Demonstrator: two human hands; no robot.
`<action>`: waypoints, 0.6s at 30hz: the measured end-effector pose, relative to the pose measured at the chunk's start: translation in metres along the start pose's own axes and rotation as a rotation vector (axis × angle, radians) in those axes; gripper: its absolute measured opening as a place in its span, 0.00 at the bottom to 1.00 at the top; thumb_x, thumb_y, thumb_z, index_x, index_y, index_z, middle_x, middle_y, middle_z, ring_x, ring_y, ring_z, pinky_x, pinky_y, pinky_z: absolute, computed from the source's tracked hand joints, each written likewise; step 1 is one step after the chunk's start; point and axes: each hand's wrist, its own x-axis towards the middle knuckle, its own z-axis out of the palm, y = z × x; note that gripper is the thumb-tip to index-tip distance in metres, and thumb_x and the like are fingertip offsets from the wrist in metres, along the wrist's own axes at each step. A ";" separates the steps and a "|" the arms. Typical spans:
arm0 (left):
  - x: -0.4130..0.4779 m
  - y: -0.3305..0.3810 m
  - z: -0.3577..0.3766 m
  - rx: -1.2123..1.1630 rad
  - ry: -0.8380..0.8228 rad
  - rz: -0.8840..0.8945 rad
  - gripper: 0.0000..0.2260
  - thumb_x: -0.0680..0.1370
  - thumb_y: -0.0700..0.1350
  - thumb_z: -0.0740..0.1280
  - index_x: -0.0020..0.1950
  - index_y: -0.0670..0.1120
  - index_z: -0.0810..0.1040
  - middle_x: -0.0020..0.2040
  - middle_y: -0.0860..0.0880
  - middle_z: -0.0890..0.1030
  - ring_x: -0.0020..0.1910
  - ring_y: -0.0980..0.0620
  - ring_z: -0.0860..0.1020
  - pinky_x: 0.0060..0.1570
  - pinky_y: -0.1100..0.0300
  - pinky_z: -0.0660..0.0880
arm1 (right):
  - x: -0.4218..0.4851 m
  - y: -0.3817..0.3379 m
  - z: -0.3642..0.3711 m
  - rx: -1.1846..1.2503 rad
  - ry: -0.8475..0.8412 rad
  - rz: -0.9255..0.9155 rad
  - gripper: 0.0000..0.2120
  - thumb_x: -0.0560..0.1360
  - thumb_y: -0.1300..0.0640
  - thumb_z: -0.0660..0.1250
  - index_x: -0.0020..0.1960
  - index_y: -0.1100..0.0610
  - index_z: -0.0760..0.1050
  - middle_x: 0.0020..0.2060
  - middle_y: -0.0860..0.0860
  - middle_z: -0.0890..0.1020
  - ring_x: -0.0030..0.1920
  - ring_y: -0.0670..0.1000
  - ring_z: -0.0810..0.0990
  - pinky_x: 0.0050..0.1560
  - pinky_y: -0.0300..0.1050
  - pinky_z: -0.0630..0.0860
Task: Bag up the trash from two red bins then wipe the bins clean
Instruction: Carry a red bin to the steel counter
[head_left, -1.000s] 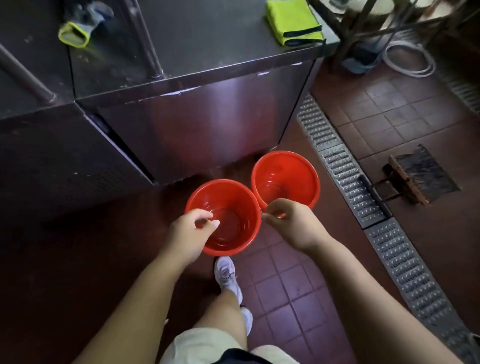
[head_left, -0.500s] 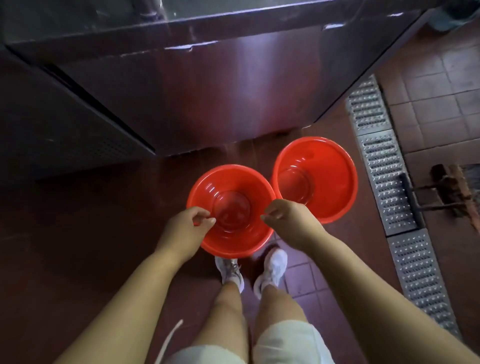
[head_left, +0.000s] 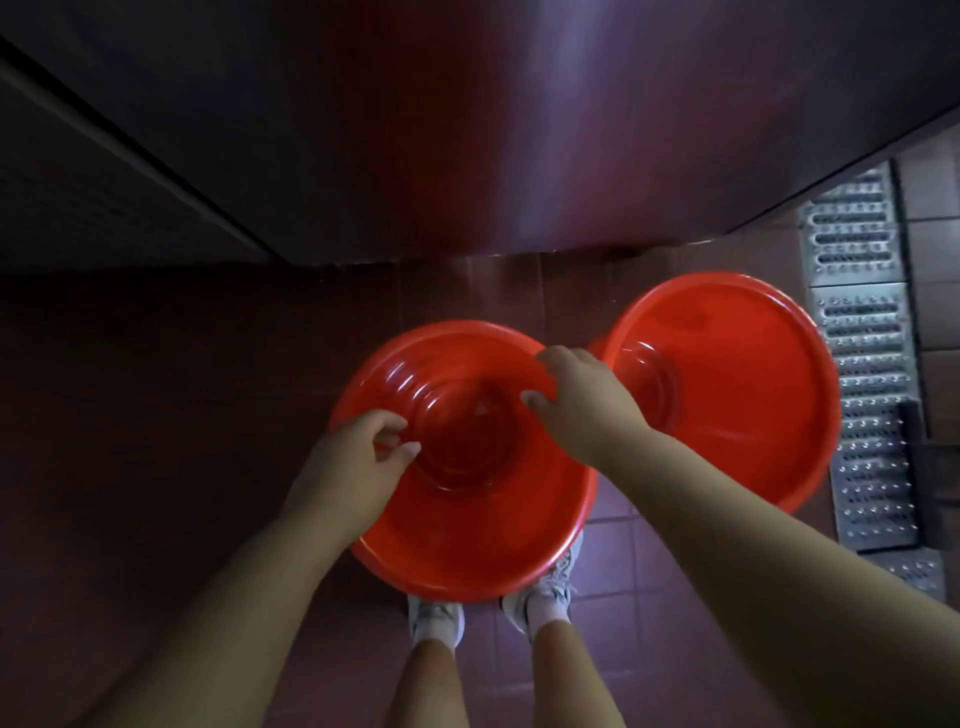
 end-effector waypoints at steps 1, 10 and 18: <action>0.012 -0.007 0.008 0.019 0.019 0.001 0.16 0.76 0.50 0.68 0.63 0.53 0.73 0.58 0.54 0.76 0.56 0.55 0.75 0.53 0.61 0.70 | 0.011 0.004 0.008 -0.029 0.010 0.003 0.26 0.77 0.50 0.65 0.72 0.57 0.63 0.66 0.57 0.70 0.66 0.60 0.67 0.64 0.51 0.66; 0.082 -0.064 0.049 0.271 0.080 -0.206 0.41 0.76 0.53 0.67 0.76 0.57 0.38 0.76 0.46 0.46 0.73 0.39 0.54 0.68 0.39 0.61 | 0.068 0.033 0.066 -0.147 -0.017 0.074 0.37 0.78 0.52 0.64 0.78 0.56 0.45 0.74 0.59 0.57 0.73 0.60 0.57 0.70 0.54 0.61; 0.087 -0.098 0.045 0.162 0.022 -0.288 0.39 0.79 0.39 0.60 0.73 0.66 0.37 0.65 0.43 0.68 0.44 0.52 0.74 0.31 0.60 0.67 | 0.081 0.039 0.073 -0.223 0.019 0.156 0.33 0.78 0.66 0.57 0.77 0.46 0.49 0.64 0.61 0.67 0.61 0.64 0.72 0.59 0.58 0.73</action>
